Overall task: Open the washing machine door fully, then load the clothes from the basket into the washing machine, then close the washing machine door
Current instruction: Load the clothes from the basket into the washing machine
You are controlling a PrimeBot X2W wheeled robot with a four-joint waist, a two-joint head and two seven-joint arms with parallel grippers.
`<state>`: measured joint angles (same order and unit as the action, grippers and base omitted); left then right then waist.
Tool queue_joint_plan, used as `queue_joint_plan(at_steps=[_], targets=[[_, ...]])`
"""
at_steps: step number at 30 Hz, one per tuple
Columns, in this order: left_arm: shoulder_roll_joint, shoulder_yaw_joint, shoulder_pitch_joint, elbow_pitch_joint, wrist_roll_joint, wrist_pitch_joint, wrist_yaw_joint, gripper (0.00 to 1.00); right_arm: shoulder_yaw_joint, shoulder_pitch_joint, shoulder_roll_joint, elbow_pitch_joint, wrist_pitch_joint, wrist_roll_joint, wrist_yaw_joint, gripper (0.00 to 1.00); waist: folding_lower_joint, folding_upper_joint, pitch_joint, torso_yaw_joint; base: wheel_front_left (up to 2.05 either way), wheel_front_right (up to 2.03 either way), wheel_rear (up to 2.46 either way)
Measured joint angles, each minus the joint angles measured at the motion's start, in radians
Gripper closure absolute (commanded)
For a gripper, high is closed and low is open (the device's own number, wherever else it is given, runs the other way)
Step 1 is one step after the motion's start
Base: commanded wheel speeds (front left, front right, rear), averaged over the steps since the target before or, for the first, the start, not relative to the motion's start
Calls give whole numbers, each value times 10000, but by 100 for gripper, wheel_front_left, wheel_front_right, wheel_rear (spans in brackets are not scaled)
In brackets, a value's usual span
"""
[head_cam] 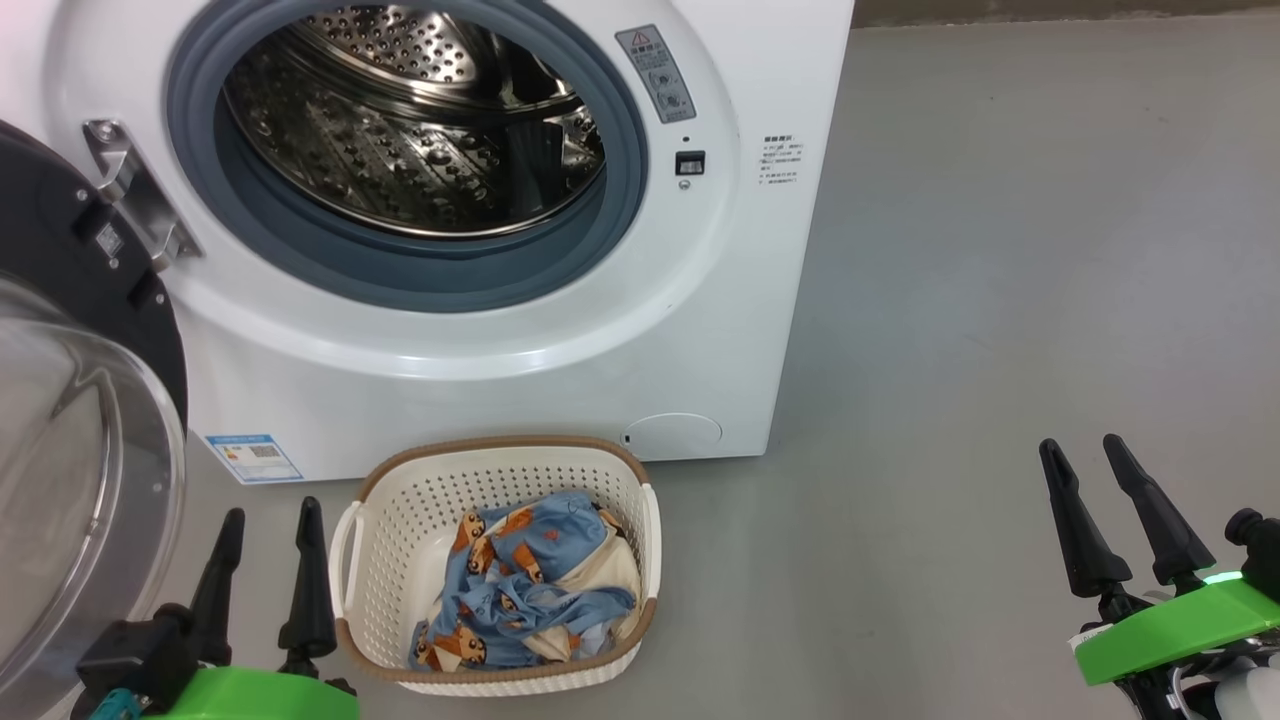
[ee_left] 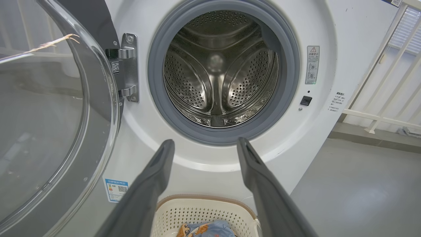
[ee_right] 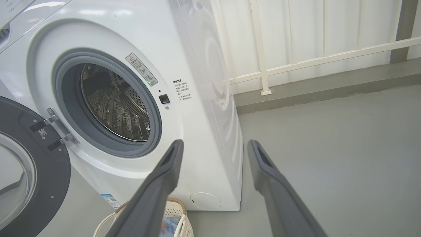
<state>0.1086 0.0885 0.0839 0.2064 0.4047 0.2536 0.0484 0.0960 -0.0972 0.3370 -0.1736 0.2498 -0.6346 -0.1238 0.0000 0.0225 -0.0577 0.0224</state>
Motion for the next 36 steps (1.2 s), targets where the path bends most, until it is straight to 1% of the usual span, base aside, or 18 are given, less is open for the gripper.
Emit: queue_joint_plan(at_steps=[16,20,36], targets=[[-81,-125,19,44,-77,0,19,0,4,-4,0,-4,0,-2,0,0,0,0,-55,6,63,-63,0],[-86,-151,36,44,-96,0,86,0,8,-4,2,-4,0,-2,0,0,0,0,-88,8,50,-50,0],[-146,-203,81,67,-165,0,105,0,29,-11,0,-8,0,-4,0,0,-1,0,-163,32,3,-3,0]])
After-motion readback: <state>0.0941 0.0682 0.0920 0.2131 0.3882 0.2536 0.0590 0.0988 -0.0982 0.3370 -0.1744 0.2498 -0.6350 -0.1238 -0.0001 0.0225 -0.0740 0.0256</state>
